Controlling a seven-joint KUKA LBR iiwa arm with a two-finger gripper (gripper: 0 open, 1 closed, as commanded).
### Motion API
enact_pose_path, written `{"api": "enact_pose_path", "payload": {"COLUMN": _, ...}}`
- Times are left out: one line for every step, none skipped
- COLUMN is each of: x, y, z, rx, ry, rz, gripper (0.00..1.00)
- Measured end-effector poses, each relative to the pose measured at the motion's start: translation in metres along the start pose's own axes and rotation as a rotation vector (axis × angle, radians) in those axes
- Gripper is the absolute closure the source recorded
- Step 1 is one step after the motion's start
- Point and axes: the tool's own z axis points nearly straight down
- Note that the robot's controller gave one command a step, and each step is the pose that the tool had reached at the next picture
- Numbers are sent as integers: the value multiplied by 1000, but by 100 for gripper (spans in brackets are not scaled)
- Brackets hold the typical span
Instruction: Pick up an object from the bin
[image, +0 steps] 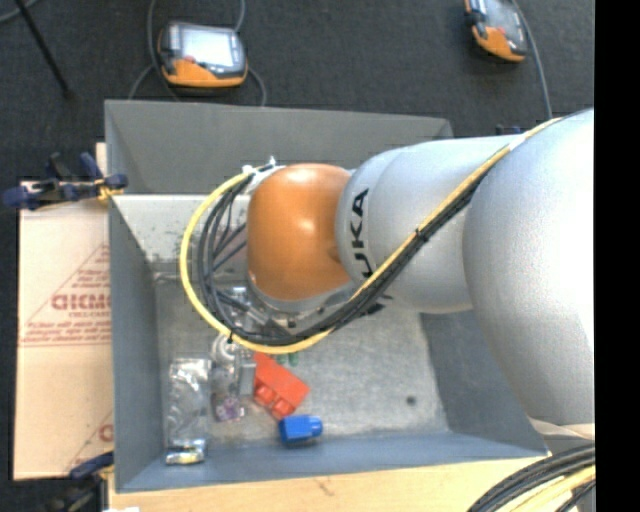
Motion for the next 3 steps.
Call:
{"api": "enact_pose_path", "payload": {"x": 7, "y": -84, "z": 83, "rx": 1, "ry": 1, "rz": 86, "gripper": 0}}
{"api": "enact_pose_path", "payload": {"x": 4, "y": -80, "z": 76, "rx": -2, "ry": -9, "rz": 83, "gripper": 100}}
{"api": "enact_pose_path", "payload": {"x": 8, "y": -82, "z": -78, "rx": -2, "ry": -16, "rz": 60, "gripper": 100}}
